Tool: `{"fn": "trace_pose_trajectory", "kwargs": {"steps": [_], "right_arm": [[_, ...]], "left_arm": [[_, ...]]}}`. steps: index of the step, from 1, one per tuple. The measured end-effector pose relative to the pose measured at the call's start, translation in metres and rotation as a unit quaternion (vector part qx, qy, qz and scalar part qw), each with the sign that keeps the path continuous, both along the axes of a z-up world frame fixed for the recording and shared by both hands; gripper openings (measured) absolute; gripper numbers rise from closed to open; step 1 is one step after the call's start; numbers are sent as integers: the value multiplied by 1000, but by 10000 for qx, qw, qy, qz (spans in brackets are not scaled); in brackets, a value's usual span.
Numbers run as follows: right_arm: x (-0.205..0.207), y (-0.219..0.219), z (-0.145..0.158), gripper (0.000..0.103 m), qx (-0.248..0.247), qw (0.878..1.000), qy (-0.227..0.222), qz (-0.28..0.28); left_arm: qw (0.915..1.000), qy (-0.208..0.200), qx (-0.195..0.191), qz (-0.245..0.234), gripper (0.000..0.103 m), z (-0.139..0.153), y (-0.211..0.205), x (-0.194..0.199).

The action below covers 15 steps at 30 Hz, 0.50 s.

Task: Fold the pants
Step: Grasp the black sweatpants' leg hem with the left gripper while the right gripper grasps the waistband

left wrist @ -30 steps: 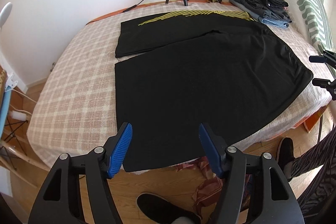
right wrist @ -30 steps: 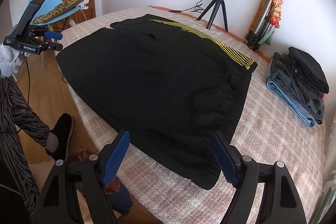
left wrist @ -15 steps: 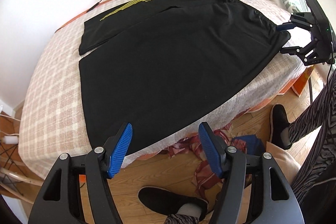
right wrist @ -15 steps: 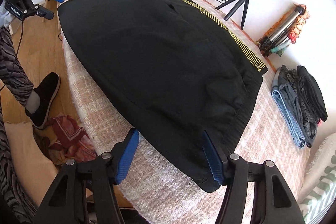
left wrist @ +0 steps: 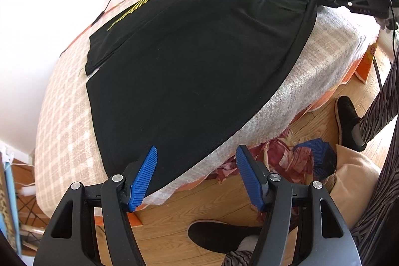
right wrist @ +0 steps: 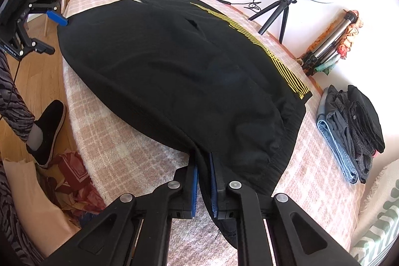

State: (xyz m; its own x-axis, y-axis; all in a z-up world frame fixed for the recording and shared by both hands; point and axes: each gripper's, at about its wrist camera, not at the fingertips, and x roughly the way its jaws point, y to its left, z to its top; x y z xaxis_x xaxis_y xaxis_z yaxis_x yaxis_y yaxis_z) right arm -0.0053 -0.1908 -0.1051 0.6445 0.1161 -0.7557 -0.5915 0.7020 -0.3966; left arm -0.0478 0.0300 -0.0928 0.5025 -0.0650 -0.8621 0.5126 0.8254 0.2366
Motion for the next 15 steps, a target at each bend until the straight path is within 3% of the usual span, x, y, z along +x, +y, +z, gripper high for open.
{"fn": "trace_pose_trajectory", "kwargs": {"steps": [4, 6, 10, 12, 14, 15], "right_arm": [[6, 0, 14, 3, 230, 9996, -149, -90], [8, 1, 17, 3, 284, 9994, -170, -91], [9, 3, 18, 3, 340, 9992, -165, -115], [9, 3, 18, 3, 324, 9993, -180, -102], [9, 4, 17, 2, 333, 9992, -187, -98], [8, 3, 17, 2, 336, 9992, -202, -100]], "left_arm": [[10000, 10, -63, 71, 65, -2, 4, 9], [9999, 41, -89, 92, 46, -3, 7, 11], [9992, 171, -363, 65, 37, 2, 14, 14], [9984, 189, -526, -1, 19, 5, 14, 13], [9983, 89, -582, -10, 6, 9, 13, 12], [9983, 37, -584, 3, 6, 11, 14, 14]]}}
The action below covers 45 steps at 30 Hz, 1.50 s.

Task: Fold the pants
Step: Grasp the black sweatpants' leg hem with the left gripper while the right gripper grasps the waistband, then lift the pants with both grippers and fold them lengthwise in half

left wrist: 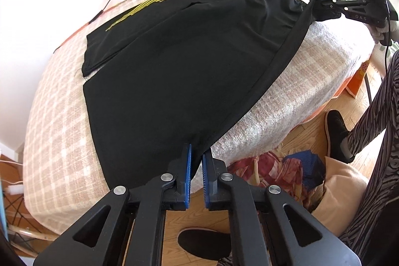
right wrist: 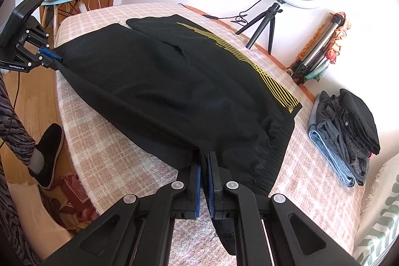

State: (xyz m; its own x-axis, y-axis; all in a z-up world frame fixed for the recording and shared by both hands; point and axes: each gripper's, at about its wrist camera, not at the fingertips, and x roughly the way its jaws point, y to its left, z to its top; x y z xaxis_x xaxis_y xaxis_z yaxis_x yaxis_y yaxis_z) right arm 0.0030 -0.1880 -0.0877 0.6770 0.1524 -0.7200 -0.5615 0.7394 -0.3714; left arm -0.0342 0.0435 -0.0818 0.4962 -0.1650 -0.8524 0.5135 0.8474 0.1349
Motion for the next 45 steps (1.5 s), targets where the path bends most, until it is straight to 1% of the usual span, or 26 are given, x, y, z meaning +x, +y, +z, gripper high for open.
{"fn": "trace_pose_trajectory", "kwargs": {"steps": [5, 10, 13, 16, 20, 22, 25, 29, 31, 33, 36, 39, 42, 45], "right_arm": [[0, -3, 5, 0, 55, 9998, -166, -89], [4, -6, 24, 0, 276, 9979, -518, -258], [8, -6, 36, 0, 389, 9961, -705, -373], [17, -5, 46, 0, 503, 9944, -800, -465], [34, -4, 58, 0, 488, 9925, -981, -545], [45, -5, 67, 0, 558, 9911, -1048, -595], [67, -6, 83, 0, 677, 9890, -1136, -663], [102, 2, 100, 0, 608, 9862, -1352, -742], [123, 5, 103, 0, 580, 9853, -1389, -804], [145, 4, 104, 0, 587, 9848, -1367, -901], [180, 2, 96, 0, 554, 9855, -1214, -1052], [214, -1, 80, 0, 522, 9869, -938, -1203], [241, -5, 60, 0, 511, 9875, -658, -1341], [264, -6, 39, 0, 368, 9886, -435, -1397]], "left_arm": [[9994, -280, -62, 195, 2, 10, 5, 13], [9953, -879, -223, 352, 1, 40, 7, 27], [9912, -1111, -461, 545, 1, 60, 13, 39], [9862, -1237, -771, 792, 1, 74, 21, 55], [9803, -1376, -941, 1058, 1, 86, 21, 79], [9764, -1492, -1021, 1181, 1, 92, 21, 90], [9697, -1541, -1228, 1442, 1, 100, 24, 110], [9589, -1648, -1421, 1823, 1, 111, 30, 144], [9558, -1706, -1422, 1929, 1, 114, 30, 163], [9545, -1727, -1389, 1994, 1, 115, 29, 182], [9541, -1710, -1313, 2081, 1, 112, 28, 211], [9577, -1651, -1048, 2109, 1, 100, 21, 240], [9623, -1421, -909, 2132, 1, 82, 16, 266], [9669, -1213, -700, 2135, 1, 65, 12, 290]]}}
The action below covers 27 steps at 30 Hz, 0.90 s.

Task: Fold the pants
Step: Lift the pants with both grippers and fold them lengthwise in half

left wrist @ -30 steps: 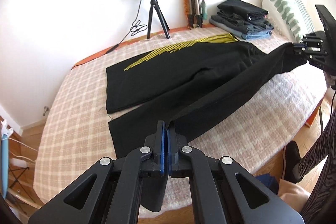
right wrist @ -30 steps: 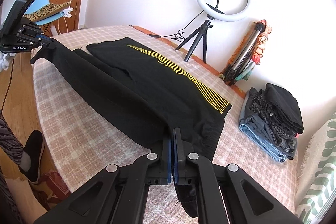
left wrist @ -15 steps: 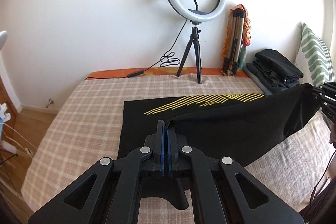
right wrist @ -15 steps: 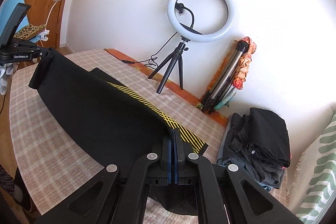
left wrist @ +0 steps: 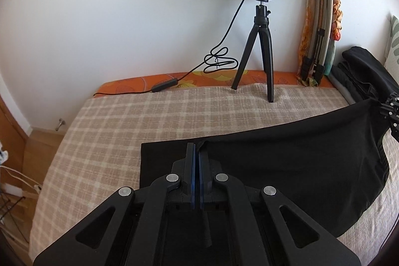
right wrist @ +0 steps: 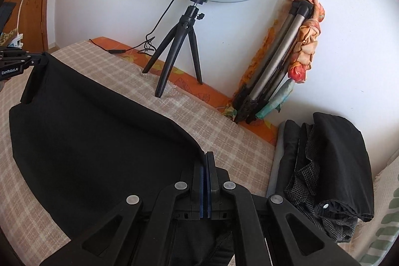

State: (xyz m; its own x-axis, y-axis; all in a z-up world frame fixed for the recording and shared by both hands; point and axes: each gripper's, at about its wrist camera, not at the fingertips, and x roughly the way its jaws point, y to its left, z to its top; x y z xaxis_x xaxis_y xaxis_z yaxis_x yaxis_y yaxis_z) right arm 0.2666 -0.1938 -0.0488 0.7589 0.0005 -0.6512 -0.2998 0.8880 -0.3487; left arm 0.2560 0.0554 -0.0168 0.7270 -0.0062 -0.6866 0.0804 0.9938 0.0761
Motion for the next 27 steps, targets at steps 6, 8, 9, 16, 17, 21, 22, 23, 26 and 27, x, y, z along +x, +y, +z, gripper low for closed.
{"fn": "trace_pose_trajectory", "kwargs": {"steps": [6, 8, 9, 16, 17, 21, 22, 23, 26, 27], "right_arm": [[31, -4, -37, 0, -106, 9992, 391, -51], [39, -6, -45, 0, -113, 9987, 498, -90], [41, -6, -49, 0, -149, 9984, 529, -106], [56, -7, -68, 0, -242, 9970, 723, -162], [58, -7, -70, 0, -241, 9968, 745, -175], [63, -9, -72, 0, -218, 9962, 818, -213], [65, -9, -72, 0, -206, 9957, 875, -206], [67, -10, -72, 0, -196, 9951, 946, -205], [73, -17, -66, 18, -48, 9951, 936, -325], [75, -21, -61, 35, 31, 9952, 892, -406]], "left_arm": [[9989, 357, 291, -109, 1, -29, -5, 29], [9980, 423, 467, -89, 3, -38, -6, 36], [9974, 452, 553, -57, 4, -41, -4, 39], [9939, 522, 894, 379, 8, -51, 29, 51], [9937, 531, 873, 468, 8, -51, 37, 53], [9923, 483, 799, 820, 8, -48, 66, 52], [9923, 462, 752, 869, 8, -46, 72, 50], [9923, 441, 705, 914, 8, -44, 78, 47], [9922, 365, 675, 981, 8, -37, 90, 35], [9925, 354, 638, 986, 8, -35, 92, 32]]}}
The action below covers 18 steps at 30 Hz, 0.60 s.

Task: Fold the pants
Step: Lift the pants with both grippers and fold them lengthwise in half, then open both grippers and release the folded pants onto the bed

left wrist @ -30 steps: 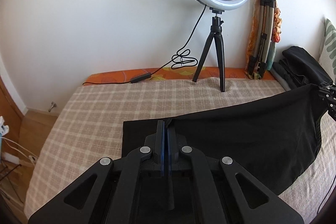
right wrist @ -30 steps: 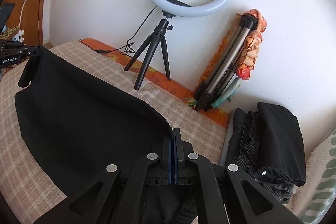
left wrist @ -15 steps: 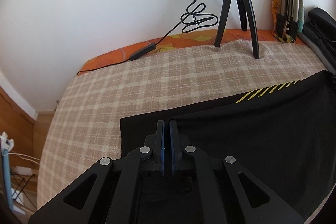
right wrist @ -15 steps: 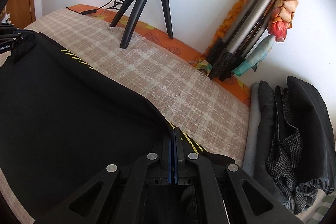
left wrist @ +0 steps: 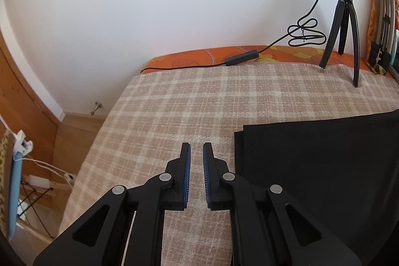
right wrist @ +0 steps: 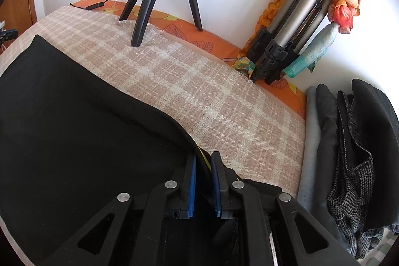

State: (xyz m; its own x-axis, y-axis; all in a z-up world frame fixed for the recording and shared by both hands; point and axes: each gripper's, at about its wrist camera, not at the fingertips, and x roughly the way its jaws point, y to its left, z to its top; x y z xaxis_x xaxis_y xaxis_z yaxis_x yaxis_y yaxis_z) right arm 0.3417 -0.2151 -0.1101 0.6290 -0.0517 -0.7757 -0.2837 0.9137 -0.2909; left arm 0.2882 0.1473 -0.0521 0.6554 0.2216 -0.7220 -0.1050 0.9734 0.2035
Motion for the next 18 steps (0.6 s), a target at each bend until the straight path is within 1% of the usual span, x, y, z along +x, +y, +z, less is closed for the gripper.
{"fn": "trace_pose_trajectory", "kwargs": {"steps": [1, 2, 4, 5, 6, 7, 8, 9, 12, 14, 16, 17, 18], "right_arm": [[0, -6, 7, 44, 149, 9998, -70, -85], [-1, -14, 15, 46, 385, 9990, -139, -159], [-8, -35, 29, 66, 917, 9948, -200, -396], [-14, -47, 36, 69, 1182, 9915, -230, -502], [-21, -57, 41, 70, 1403, 9881, -256, -586], [-29, -68, 46, 70, 1581, 9849, -275, -657], [-38, -76, 48, 71, 1714, 9822, -288, -711], [-45, -83, 50, 72, 1784, 9806, -296, -753], [-59, -94, 45, 73, 1897, 9784, -224, -795], [-59, -94, 37, 72, 1869, 9792, -117, -777], [-54, -94, 27, 71, 1859, 9790, -59, -833], [-50, -94, 23, 69, 1926, 9776, -31, -847], [-45, -94, 19, 62, 1989, 9760, -2, -884]], "left_arm": [[10000, -14, -50, -8, 8, 2, 2, -5], [9999, -26, -111, -43, 8, 5, 2, -11], [9996, -44, -171, -200, 8, 10, -3, -23], [9994, -48, -168, -309, 11, 11, -8, -30], [9990, -76, -138, -407, 17, 13, -14, -36], [9986, -92, -142, -504, 22, 15, -19, -43], [9980, -100, -177, -604, 29, 14, -23, -48], [9975, -103, -185, -670, 32, 14, -27, -54], [9963, -16, -255, -816, 32, 10, -36, -66], [9954, 78, -381, -876, 32, 6, -39, -71], [9951, 160, -348, -909, 32, 0, -43, -77], [9951, 192, -294, -919, 32, -3, -46, -78], [9951, 227, -240, -930, 32, -6, -48, -80]]}}
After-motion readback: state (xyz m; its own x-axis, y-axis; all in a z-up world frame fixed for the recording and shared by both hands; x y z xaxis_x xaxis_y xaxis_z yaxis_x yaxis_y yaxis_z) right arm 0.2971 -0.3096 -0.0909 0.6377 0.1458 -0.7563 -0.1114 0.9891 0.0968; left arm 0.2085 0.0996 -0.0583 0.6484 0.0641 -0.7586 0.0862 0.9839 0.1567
